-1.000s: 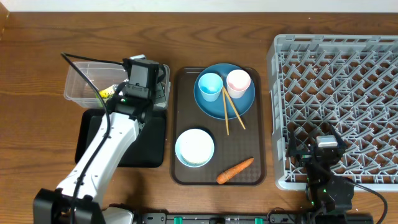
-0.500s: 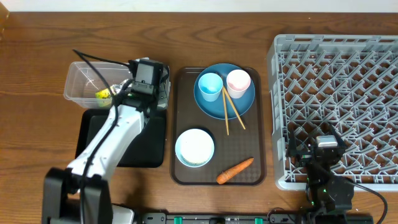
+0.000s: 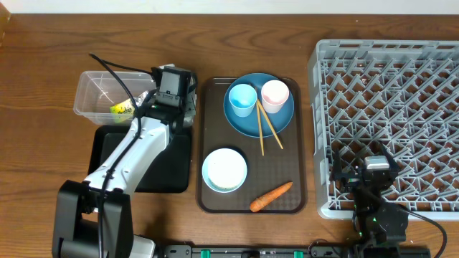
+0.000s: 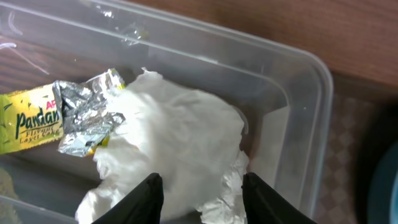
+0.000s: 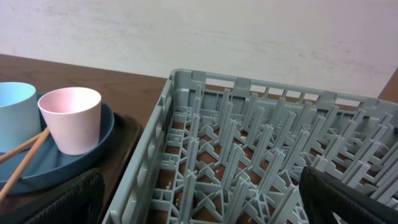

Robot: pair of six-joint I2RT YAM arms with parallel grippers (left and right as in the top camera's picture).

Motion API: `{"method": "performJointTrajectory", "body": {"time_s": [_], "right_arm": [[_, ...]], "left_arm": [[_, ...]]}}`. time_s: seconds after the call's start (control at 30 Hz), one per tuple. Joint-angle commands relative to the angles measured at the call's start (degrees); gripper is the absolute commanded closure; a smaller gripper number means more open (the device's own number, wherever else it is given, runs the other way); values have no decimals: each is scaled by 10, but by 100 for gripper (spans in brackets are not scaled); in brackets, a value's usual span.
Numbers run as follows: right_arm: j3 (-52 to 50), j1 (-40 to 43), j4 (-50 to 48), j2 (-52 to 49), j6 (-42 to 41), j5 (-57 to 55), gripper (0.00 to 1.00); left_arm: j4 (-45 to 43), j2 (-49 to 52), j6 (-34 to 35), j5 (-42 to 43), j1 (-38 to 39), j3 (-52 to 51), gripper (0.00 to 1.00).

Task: Sort waste into correct bins and load items into the dishwasher rack
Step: 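Carry the tissue left and release it into the clear bin, then move the left gripper toward the rice bowl and carrot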

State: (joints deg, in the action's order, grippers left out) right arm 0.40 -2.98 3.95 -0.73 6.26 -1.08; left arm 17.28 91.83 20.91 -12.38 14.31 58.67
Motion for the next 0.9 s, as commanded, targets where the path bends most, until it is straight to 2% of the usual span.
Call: {"method": "performJointTrajectory", "body": {"time_s": [0.0,0.13,0.23,0.33,0.43,0.53,0.7,0.87], "right_arm": [[-1,-1,2,1,-4,-4,1],[-1,-1,2,1,-4,-4,1],[-1,-1,2,1,-4,-4,1],[-1,-1,2,1,-4,-4,1],[-1,-1,2,1,-4,-4,1],[-1,-1,2,1,-4,-4,1],[-1,-1,2,1,-4,-4,1],[-1,-1,2,1,-4,-4,1]], "left_arm": [[-10,-31,-5,-6,-3,2,51],[-8,-91,-5,-5,-3,5,49],[29,-149,-4,10,-2,5,45],[93,-198,-4,79,-2,5,44],[171,-237,-4,187,-2,4,39],[244,-258,-4,257,-2,4,27],[332,-256,-4,317,-2,4,0],[370,-245,-3,332,-1,4,1]]}}
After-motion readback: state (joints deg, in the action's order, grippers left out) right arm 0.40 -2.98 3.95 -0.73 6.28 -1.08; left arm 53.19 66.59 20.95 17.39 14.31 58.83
